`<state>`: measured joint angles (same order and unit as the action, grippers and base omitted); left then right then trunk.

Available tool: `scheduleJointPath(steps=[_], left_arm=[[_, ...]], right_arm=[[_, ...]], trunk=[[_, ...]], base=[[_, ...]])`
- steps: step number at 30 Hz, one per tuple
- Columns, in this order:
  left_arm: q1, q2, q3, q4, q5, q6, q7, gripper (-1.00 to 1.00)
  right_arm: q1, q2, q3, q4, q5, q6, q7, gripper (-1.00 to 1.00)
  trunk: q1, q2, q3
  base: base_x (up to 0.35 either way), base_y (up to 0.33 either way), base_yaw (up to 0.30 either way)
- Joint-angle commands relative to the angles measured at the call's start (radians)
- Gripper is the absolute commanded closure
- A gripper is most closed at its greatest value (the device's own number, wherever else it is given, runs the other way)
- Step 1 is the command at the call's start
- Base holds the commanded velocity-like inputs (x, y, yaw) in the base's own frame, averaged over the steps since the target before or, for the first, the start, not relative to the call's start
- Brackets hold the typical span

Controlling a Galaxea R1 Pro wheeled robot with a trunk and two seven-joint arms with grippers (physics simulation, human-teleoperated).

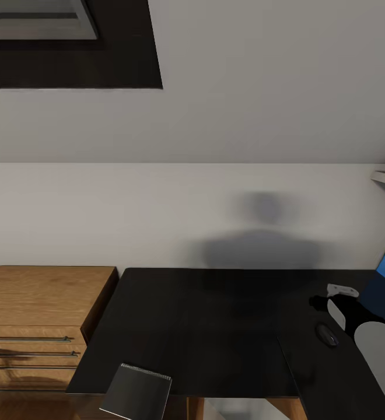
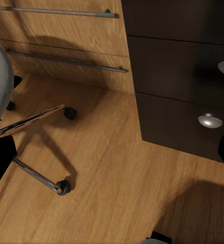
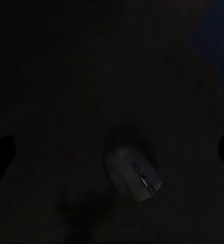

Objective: In the bedroom, organize the workspace by keeping the computer under the desk, ensuring the monitor is on the desk, placing the keyboard on the desk next to the monitor, placing the mouse on the desk next to the keyboard, moving the folder from the swivel chair onto the desk next to the mouse, stacking the notebook on top of the folder with the pen on top of the notebook, and positioning the swivel chair next to the desk.

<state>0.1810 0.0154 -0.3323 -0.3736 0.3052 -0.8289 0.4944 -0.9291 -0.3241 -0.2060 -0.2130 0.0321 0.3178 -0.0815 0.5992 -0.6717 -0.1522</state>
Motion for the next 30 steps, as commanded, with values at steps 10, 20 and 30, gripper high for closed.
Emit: scheduleJointPath(steps=[10,20,30], left_arm=[[0.0,-0.006,-0.012,-0.004,0.005,-0.001,0.005,-1.0],[0.0,-0.006,-0.013,-0.004,0.006,-0.001,0.006,-1.0],[0.0,-0.006,-0.013,-0.004,0.006,0.001,0.006,-1.0]], right_arm=[[0.0,-0.001,-0.003,-0.002,0.006,0.005,-0.001,-1.0],[0.0,-0.003,-0.003,-0.002,0.009,-0.014,-0.001,-1.0],[0.0,-0.003,-0.003,-0.003,0.008,-0.016,-0.003,-1.0]], trunk=[[0.019,-0.036,-0.017],[0.058,-0.106,-0.048],[0.096,-0.176,-0.08]], base=[[0.0,0.0,0.0],[0.0,0.0,0.0],[0.0,0.0,0.0]])
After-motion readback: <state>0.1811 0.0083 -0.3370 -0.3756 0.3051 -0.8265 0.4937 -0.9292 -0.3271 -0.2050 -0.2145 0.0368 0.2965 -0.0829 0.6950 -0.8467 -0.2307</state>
